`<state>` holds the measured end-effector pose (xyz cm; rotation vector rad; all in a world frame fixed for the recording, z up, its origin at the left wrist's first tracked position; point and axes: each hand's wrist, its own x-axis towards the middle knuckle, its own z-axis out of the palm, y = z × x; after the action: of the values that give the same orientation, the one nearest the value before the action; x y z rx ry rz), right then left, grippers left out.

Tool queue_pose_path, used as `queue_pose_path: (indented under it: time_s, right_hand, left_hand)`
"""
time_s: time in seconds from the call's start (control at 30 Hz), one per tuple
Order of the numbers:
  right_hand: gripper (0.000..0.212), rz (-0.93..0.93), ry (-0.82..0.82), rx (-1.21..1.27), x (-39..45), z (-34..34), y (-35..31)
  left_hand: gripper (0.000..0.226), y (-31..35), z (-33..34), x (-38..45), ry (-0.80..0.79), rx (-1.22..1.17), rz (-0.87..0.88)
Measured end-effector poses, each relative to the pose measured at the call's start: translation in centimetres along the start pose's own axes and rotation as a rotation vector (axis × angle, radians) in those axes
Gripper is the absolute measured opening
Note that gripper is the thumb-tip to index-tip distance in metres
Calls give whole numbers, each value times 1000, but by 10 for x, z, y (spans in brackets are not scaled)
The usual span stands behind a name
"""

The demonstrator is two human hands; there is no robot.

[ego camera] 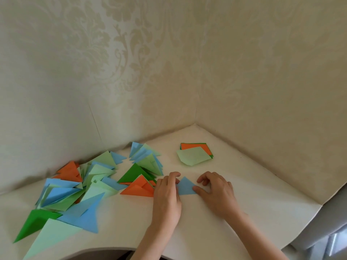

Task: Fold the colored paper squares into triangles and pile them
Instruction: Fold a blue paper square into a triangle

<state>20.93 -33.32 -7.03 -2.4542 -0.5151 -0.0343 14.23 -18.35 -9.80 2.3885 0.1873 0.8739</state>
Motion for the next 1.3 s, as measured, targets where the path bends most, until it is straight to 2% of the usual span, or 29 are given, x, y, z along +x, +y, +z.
queue_pose_path:
  time_s: [0.17, 0.33, 0.5, 0.67, 0.87, 1.0, 1.17, 1.3]
  right_hand:
    - [13, -19, -19, 66, -1, -2, 4]
    - [7, -37, 21, 29, -7, 0, 3]
    - [11, -69, 93, -73, -12, 6, 2]
    - [11, -80, 112, -72, -11, 7, 3]
    - [10, -94, 119, -73, -11, 9, 6]
    - [8, -96, 147, -56, -9, 11, 7]
    - [7, -100, 161, -34, -9, 12, 8]
    - [9, -100, 162, 31, -9, 10, 9]
  left_hand:
    - [74, -1, -2, 0, -34, 23, -16]
    - [76, 2, -10, 1, -109, 30, -32]
    - [71, 20, -22, 6, -197, 149, -31]
    - [32, 27, -23, 1, -181, 215, -51]
    - [42, 23, -17, 7, -191, 153, -167]
    - [35, 24, -16, 12, -227, 58, -252]
    - [27, 21, -13, 5, -179, 91, -139]
    - [28, 18, -11, 0, -134, -7, -102]
